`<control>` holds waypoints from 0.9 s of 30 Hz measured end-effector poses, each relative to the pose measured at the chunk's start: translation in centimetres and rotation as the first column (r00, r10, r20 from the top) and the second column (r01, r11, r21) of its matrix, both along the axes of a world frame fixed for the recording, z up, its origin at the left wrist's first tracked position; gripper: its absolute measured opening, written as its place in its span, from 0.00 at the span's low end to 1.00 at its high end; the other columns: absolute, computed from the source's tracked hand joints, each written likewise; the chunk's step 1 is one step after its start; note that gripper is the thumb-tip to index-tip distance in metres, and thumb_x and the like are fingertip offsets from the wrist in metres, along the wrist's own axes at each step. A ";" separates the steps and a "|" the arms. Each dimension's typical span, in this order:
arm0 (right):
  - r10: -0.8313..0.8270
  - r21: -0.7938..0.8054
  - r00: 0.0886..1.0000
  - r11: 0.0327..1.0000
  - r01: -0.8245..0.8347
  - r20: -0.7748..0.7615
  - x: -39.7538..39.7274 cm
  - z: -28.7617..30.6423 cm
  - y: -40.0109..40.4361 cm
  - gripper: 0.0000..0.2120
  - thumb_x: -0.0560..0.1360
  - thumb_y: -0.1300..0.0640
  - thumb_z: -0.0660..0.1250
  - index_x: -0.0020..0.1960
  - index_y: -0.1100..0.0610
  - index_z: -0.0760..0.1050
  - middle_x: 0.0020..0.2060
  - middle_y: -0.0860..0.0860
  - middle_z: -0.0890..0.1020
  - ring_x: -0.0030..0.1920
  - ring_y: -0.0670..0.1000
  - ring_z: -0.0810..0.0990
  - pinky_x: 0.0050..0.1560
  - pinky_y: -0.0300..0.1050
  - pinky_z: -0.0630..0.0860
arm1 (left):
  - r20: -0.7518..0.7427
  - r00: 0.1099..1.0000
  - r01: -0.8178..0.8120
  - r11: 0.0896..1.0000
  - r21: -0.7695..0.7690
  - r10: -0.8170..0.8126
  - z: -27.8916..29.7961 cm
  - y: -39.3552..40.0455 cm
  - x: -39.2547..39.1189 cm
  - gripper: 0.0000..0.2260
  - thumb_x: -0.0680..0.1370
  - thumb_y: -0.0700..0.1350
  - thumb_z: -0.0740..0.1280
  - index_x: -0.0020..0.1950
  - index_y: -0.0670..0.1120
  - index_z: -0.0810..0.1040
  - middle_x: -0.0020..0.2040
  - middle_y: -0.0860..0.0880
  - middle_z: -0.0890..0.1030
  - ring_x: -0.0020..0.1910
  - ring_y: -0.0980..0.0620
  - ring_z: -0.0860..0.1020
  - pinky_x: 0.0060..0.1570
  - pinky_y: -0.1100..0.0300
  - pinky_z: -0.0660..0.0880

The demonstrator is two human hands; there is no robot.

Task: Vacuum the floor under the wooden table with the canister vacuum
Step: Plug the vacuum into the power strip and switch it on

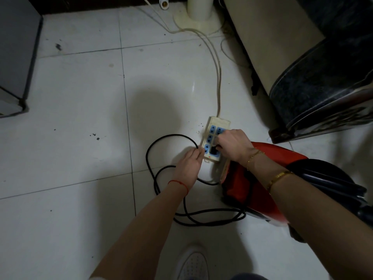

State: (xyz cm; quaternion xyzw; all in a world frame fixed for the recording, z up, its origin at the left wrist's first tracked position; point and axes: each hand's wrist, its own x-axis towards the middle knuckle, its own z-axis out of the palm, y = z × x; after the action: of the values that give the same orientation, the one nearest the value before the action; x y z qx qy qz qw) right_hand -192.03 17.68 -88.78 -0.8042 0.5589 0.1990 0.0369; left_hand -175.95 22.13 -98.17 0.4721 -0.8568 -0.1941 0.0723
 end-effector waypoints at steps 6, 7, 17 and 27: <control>-0.056 -0.002 0.998 0.998 0.056 0.009 -0.3 0.6 -0.1 0.11 0.78 0.53 0.61 0.54 0.57 0.78 0.52 0.56 0.81 0.52 0.57 0.80 0.46 0.47 0.73 | 0.033 0.999 0.019 1.000 -0.014 -0.019 0.2 -0.2 0.0 0.30 0.73 0.28 0.59 0.75 0.37 0.60 0.71 0.40 0.67 0.71 0.43 0.65 0.72 0.55 0.62; -0.053 0.009 0.999 0.999 0.053 0.006 -0.2 0.7 0.0 0.11 0.78 0.53 0.61 0.54 0.57 0.78 0.52 0.56 0.81 0.52 0.57 0.80 0.47 0.47 0.73 | 0.031 0.999 0.017 1.000 -0.013 -0.016 0.2 -0.2 -0.1 0.30 0.74 0.28 0.59 0.76 0.38 0.59 0.71 0.40 0.66 0.71 0.44 0.64 0.72 0.55 0.61; -0.001 0.063 1.000 0.998 0.002 -0.017 0.7 -0.4 -0.6 0.07 0.76 0.58 0.62 0.50 0.57 0.78 0.49 0.55 0.81 0.50 0.57 0.80 0.42 0.46 0.70 | 0.070 0.997 0.022 1.000 -0.007 -0.021 0.3 -0.2 -0.2 0.30 0.74 0.29 0.59 0.77 0.39 0.57 0.73 0.41 0.64 0.72 0.44 0.62 0.73 0.55 0.59; -0.117 0.057 0.993 0.991 0.117 0.000 1.9 -0.9 -0.2 0.07 0.75 0.61 0.62 0.52 0.60 0.76 0.52 0.57 0.80 0.53 0.58 0.80 0.47 0.47 0.74 | 0.068 0.997 0.030 0.999 0.012 -0.030 0.1 -0.5 -0.2 0.31 0.73 0.29 0.59 0.76 0.39 0.57 0.73 0.41 0.63 0.72 0.44 0.62 0.73 0.57 0.59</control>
State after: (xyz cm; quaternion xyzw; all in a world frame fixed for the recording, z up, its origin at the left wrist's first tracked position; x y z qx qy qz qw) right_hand -190.17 17.45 -89.68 -0.7689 0.5992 0.2109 0.0725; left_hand -176.12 21.64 -98.06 0.4659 -0.8648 -0.1836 0.0376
